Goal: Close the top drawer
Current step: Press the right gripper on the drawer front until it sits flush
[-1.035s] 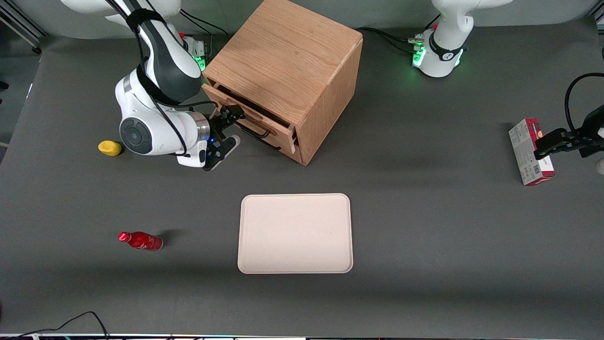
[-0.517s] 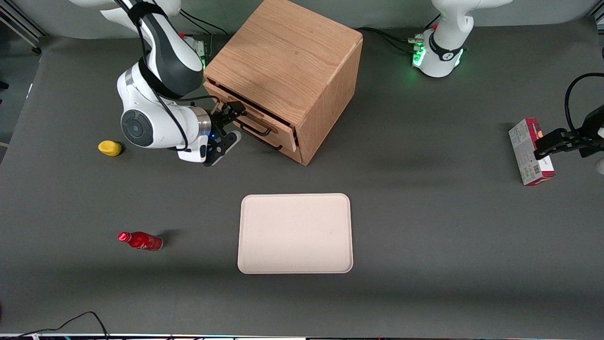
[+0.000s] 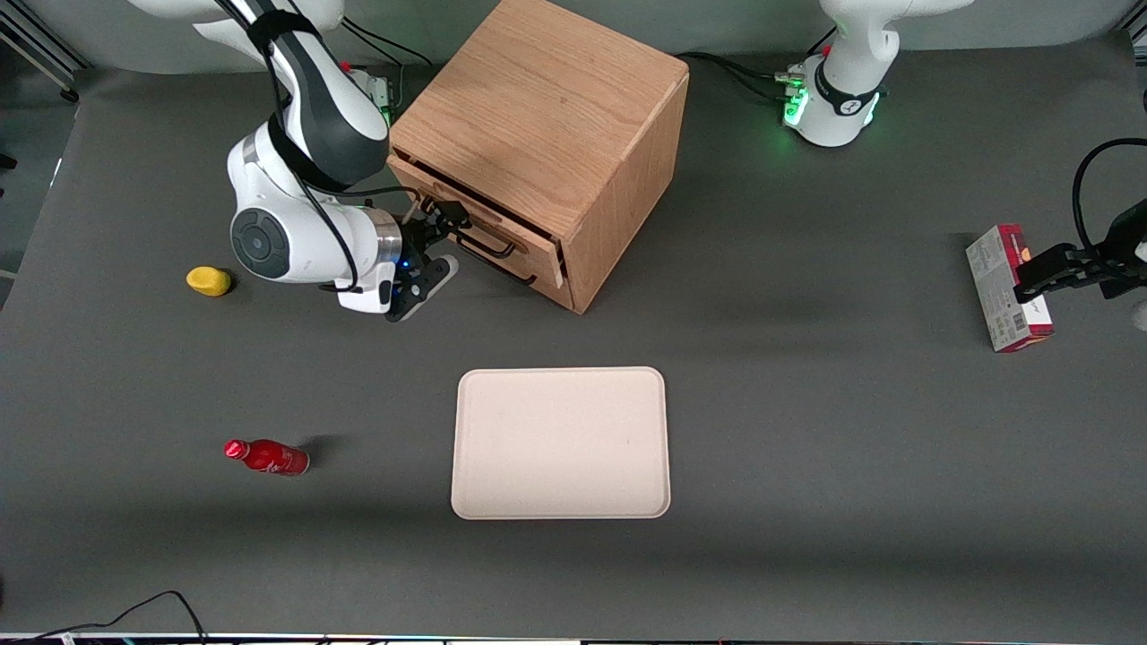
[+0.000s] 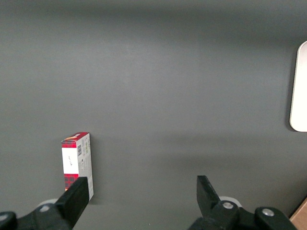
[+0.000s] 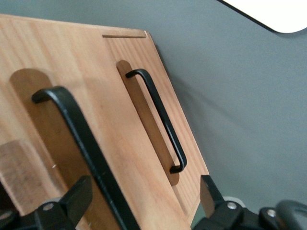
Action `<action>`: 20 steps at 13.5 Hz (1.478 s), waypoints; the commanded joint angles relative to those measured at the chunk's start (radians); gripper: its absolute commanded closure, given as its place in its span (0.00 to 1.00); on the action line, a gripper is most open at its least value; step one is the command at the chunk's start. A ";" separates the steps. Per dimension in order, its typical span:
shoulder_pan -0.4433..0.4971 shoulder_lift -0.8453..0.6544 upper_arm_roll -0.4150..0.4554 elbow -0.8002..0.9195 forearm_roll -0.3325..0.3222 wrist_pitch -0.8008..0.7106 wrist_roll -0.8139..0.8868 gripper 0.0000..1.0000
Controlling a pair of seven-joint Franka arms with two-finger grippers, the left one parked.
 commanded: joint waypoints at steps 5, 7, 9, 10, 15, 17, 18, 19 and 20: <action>0.005 0.007 0.027 -0.013 -0.004 0.023 0.050 0.00; 0.005 -0.005 0.042 -0.018 0.005 0.023 0.087 0.00; 0.002 -0.013 0.067 -0.025 0.007 0.024 0.110 0.00; 0.002 -0.013 0.067 -0.024 0.006 0.023 0.110 0.00; -0.002 -0.007 0.058 0.060 -0.019 -0.037 0.107 0.00; -0.010 -0.004 0.051 0.151 -0.080 -0.117 0.109 0.00; -0.010 -0.013 0.050 0.180 -0.105 -0.141 0.112 0.00; -0.011 -0.019 0.036 0.212 -0.134 -0.149 0.113 0.00; -0.008 -0.034 0.019 0.238 -0.169 -0.167 0.122 0.00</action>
